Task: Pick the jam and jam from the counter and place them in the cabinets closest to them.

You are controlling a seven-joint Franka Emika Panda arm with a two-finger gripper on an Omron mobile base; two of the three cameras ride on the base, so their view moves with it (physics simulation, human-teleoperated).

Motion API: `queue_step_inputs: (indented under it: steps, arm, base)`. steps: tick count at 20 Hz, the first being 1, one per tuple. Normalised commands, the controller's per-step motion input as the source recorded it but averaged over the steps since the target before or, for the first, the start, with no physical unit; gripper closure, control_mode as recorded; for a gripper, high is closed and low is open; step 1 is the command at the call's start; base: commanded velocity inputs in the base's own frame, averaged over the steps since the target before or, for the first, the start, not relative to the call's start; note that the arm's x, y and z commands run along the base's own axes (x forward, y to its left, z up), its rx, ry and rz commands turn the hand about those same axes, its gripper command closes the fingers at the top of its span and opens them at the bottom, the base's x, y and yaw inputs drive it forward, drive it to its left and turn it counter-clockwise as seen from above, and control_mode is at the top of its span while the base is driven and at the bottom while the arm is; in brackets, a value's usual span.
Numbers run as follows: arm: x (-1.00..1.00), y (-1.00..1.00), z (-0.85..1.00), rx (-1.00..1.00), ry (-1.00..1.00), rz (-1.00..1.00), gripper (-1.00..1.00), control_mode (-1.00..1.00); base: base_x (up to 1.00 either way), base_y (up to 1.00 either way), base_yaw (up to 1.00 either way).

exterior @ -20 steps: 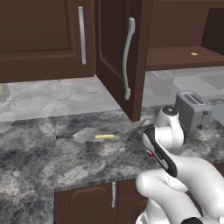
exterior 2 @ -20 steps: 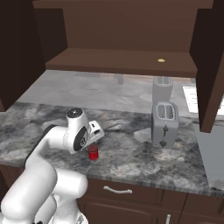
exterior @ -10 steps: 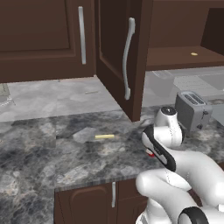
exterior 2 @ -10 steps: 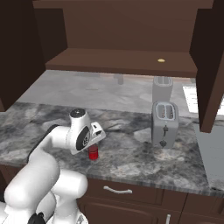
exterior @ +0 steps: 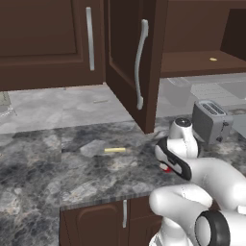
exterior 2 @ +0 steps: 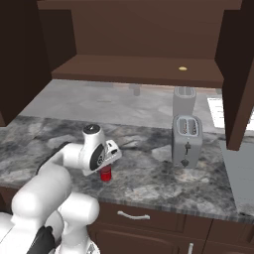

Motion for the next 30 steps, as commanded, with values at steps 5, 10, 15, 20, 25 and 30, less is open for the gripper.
queue_step_inputs:
  steps: [5,10,15,20,25,30]
  arm:
    - [0.26,0.06,-0.21,0.00,0.00,0.00,-1.00,-1.00]
    - [0.15,0.01,-0.30,0.00,0.01,0.00,-1.00,-1.00]
    - [0.05,0.00,-0.34,0.00,0.00,0.00,-1.00,-1.00]
    - [0.01,0.00,-0.14,0.00,0.00,0.00,1.00,-1.00]
    - [0.00,0.00,0.00,0.00,0.00,0.00,1.00,-1.00]
    - [0.00,0.00,0.11,0.00,0.00,-0.02,1.00,-1.00]
  base:
    - [0.00,0.00,0.00]
    - [0.00,0.00,0.00]
    - [0.00,0.00,0.00]
    - [0.00,0.00,0.00]
    - [0.00,0.00,0.00]
    - [0.00,0.00,0.00]
